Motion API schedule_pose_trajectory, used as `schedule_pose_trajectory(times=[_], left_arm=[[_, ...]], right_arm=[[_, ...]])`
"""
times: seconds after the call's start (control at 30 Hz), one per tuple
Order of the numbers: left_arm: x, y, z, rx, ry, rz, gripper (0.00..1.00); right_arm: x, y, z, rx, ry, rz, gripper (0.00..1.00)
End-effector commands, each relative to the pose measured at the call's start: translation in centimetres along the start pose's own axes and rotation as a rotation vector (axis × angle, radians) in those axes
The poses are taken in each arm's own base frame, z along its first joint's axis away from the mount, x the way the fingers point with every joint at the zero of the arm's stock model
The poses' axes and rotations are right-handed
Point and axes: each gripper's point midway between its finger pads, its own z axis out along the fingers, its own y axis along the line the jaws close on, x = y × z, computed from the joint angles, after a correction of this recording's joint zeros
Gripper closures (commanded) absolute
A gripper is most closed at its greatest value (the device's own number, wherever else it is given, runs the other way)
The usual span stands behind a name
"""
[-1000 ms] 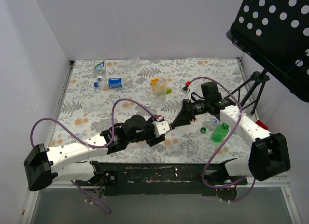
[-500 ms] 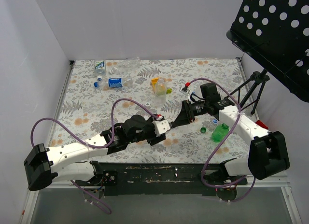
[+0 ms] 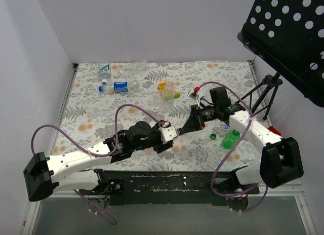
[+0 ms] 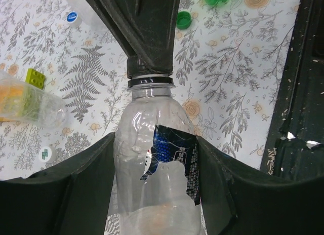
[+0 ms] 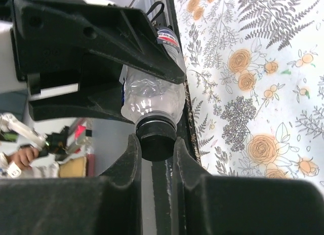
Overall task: Unscrew the bottle caps
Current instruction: Unscrew the bottle cap from the plastic bottle.
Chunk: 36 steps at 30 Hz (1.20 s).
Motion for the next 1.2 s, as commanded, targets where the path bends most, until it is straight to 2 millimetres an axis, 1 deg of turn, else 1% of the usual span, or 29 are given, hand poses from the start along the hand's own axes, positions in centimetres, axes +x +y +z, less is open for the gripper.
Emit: schedule_pose_trajectory(times=[0.0,0.13,0.17,0.2,0.23,0.3,0.33,0.4,0.53,0.6,0.67,0.8,0.9,0.97,1.0,1.03,1.07,1.13,1.17], left_arm=[[-3.0,-0.9,-1.4,0.049,-0.154,0.001,1.00],[-2.5,-2.4,-2.3,0.138,-0.189,-0.033,1.00],[-2.3,-2.9,-2.5,0.176,-0.193,-0.059,1.00],[-2.2,-2.9,-2.6,0.197,-0.196,-0.076,1.00],[-2.1,-3.1,-2.8,0.226,-0.200,-0.106,1.00],[-2.4,-3.6,-3.4,0.311,-0.229,-0.154,1.00],[-2.5,-3.3,-3.6,0.332,-0.241,-0.175,1.00],[-2.7,-3.6,-4.2,0.401,-0.265,-0.212,1.00],[-2.8,-3.9,-4.8,0.507,-0.278,-0.262,1.00],[-2.5,-4.0,-4.7,0.531,-0.264,-0.282,1.00],[-2.1,-3.9,-4.3,0.536,-0.239,-0.293,1.00],[-1.8,-2.8,-3.6,0.483,-0.205,-0.286,1.00],[-1.7,-1.4,-3.2,0.397,-0.191,-0.275,1.00],[-1.9,-0.5,-3.2,0.339,-0.191,-0.264,1.00],[-2.1,-0.1,-3.2,0.317,-0.196,-0.257,1.00],[-1.8,0.1,-3.3,0.300,-0.179,-0.258,1.00],[-1.9,0.4,-3.5,0.277,-0.179,-0.252,1.00],[-2.1,1.0,-3.8,0.239,-0.185,-0.227,1.00],[-2.1,1.2,-4.0,0.221,-0.184,-0.219,1.00]], right_arm=[[0.1,3.0,-0.5,-0.118,0.012,-0.287,0.99],[0.3,3.4,-0.8,-0.090,0.052,-0.501,0.99],[0.3,3.4,-0.7,-0.082,0.072,-0.591,0.99],[0.7,3.7,-0.6,-0.082,0.094,-0.608,0.99],[1.0,4.0,-0.5,-0.093,0.119,-0.679,0.99],[1.9,4.1,-0.2,-0.089,0.178,-0.799,0.99],[2.2,4.1,-0.1,-0.092,0.197,-0.839,0.99],[2.4,4.4,-0.1,-0.098,0.213,-0.894,0.99],[2.2,4.6,-0.3,-0.094,0.222,-0.930,0.99],[2.2,4.5,-0.3,-0.088,0.224,-0.933,0.99],[2.2,4.4,-0.3,-0.079,0.227,-0.923,0.99],[2.2,3.8,-0.3,-0.051,0.225,-0.883,0.98],[2.0,3.4,-0.2,-0.026,0.223,-0.840,0.88],[1.5,3.3,-0.3,0.001,0.214,-0.796,0.72],[1.1,3.3,-0.3,0.014,0.204,-0.767,0.59],[0.7,3.3,-0.4,0.024,0.195,-0.751,0.47],[0.3,3.4,-0.5,0.031,0.184,-0.727,0.38],[-0.6,3.9,-0.6,0.023,0.158,-0.701,0.27],[-1.1,4.0,-0.7,0.022,0.142,-0.684,0.25]])
